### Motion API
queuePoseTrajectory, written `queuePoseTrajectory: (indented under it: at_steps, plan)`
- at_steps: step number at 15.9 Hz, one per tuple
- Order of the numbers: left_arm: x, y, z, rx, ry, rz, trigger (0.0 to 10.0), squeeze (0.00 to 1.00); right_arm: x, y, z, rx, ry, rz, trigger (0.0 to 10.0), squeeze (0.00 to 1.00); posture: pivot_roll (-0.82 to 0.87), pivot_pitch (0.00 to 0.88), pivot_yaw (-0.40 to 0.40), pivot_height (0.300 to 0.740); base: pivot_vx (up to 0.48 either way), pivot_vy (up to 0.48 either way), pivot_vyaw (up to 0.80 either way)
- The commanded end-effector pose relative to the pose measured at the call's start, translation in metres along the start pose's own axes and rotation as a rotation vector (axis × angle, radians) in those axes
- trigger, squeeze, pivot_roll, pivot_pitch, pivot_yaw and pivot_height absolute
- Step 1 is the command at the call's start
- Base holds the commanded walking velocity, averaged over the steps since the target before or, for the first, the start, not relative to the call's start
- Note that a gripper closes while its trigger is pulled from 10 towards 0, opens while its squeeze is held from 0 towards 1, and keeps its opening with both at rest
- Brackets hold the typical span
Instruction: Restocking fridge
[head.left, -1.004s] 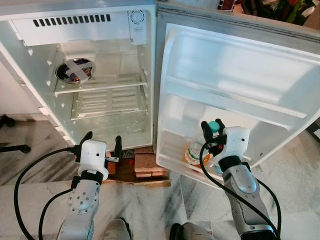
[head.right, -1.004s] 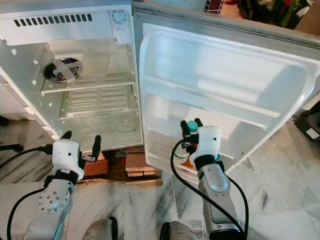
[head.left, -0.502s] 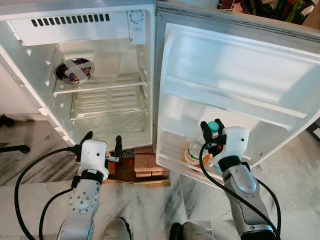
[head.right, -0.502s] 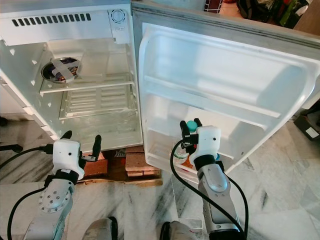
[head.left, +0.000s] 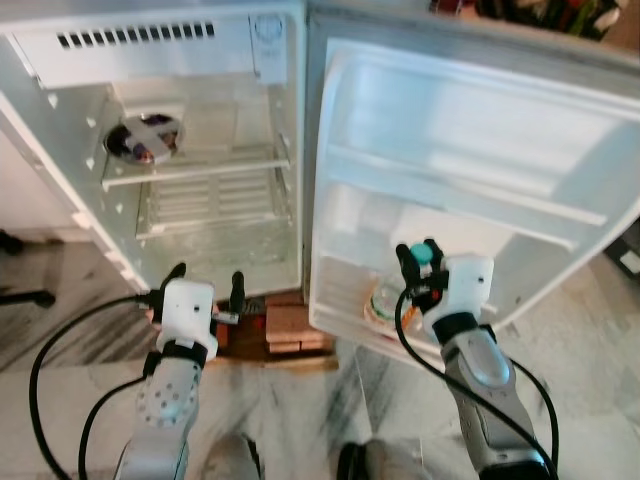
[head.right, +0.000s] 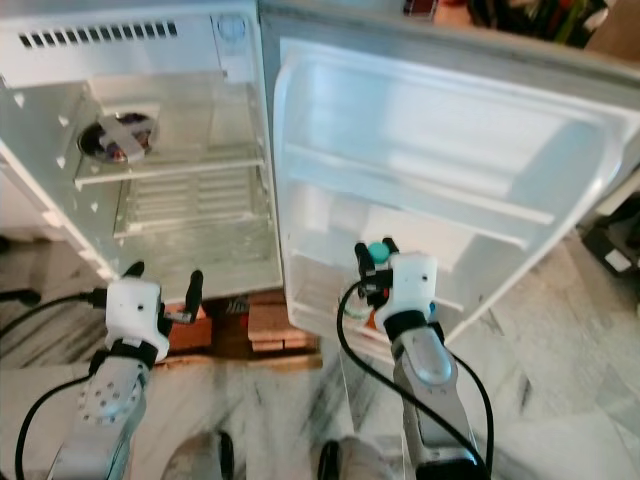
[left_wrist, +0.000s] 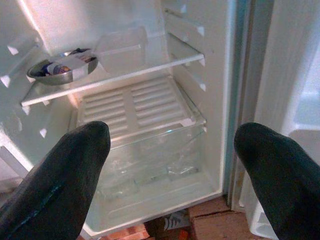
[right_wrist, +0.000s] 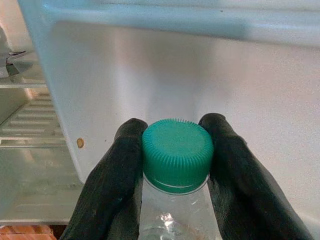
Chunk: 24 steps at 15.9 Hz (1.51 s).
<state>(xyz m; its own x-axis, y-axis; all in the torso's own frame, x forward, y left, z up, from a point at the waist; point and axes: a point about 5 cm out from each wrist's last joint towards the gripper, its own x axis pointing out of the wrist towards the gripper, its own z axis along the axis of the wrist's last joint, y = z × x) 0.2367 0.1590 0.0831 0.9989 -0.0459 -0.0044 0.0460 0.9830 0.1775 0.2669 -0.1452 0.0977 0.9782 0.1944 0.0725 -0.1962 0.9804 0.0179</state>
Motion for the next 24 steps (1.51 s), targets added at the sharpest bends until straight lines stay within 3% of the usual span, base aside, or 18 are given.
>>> queuePoseTrajectory:
  at_steps: [1, 4, 18, 24]
  plan:
    - [-0.001, -0.002, -0.005, 0.003, 0.027, -0.004, 10.0, 0.00, 0.001, -0.001, 0.007, 0.002, -0.027, -0.002, 10.0, 0.00, 0.10, 0.146, -0.060, 0.668, 0.000, 0.000, 0.00]
    - [0.000, -0.002, -0.005, 0.004, 0.027, -0.003, 10.0, 0.00, 0.001, 0.000, 0.007, 0.002, -0.031, 0.005, 10.0, 0.00, 0.10, 0.148, -0.060, 0.634, 0.000, 0.000, 0.00]
    - [0.001, 0.007, -0.008, 0.011, 0.044, 0.048, 10.0, 0.00, 0.010, 0.001, 0.011, -0.017, -0.049, 0.033, 10.0, 0.00, 0.10, 0.139, -0.066, 0.634, 0.000, 0.000, 0.00]
    - [0.002, 0.005, -0.008, -0.005, 0.047, 0.044, 10.0, 0.00, 0.012, 0.006, 0.013, -0.020, -0.058, 0.071, 10.0, 0.00, 0.10, 0.143, -0.066, 0.634, 0.344, 0.000, 0.00]
